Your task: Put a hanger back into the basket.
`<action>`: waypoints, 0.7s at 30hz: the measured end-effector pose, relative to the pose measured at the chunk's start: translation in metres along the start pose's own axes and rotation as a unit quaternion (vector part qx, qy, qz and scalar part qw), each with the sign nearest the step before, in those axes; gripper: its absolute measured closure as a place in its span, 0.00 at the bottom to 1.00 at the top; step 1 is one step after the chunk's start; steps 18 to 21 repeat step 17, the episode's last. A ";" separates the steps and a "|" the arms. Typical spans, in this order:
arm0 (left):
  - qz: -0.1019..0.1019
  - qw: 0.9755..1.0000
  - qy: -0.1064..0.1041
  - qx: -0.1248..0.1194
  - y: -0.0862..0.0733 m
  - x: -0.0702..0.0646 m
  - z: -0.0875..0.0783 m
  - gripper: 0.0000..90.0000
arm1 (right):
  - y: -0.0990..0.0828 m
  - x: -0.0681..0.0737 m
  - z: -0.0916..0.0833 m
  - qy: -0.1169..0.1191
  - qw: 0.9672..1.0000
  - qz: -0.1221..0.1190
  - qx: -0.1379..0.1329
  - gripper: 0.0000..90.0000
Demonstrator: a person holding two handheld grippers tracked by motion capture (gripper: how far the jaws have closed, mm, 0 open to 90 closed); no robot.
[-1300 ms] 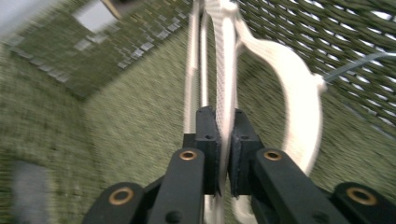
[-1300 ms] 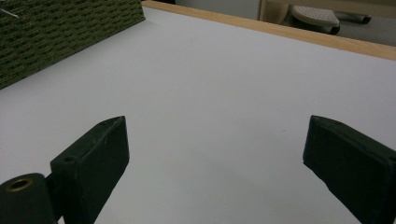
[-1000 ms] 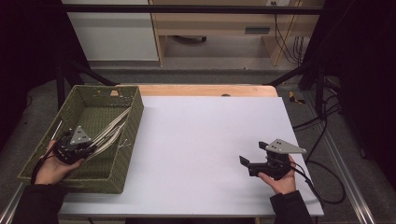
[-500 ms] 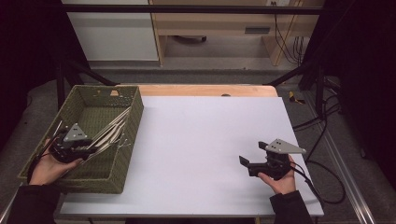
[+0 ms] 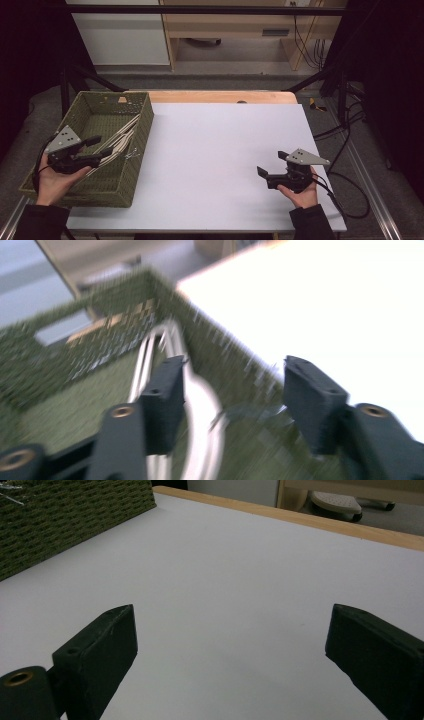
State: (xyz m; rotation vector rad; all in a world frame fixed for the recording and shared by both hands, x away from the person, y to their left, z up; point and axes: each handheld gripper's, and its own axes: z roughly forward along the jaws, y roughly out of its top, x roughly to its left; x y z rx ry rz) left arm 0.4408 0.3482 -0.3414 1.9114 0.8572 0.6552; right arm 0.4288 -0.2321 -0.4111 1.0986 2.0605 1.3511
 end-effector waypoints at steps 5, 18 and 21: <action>-0.026 0.999 -0.014 -0.043 0.004 -0.024 0.005 0.26 | 0.002 0.000 -0.005 0.002 1.000 0.005 -0.016 0.07; -0.057 0.996 -0.025 -0.060 -0.006 -0.063 0.018 0.11 | 0.006 -0.002 -0.021 0.009 0.998 0.012 -0.055 0.03; -0.057 0.996 -0.025 -0.060 -0.006 -0.063 0.018 0.11 | 0.006 -0.002 -0.021 0.009 0.998 0.012 -0.055 0.03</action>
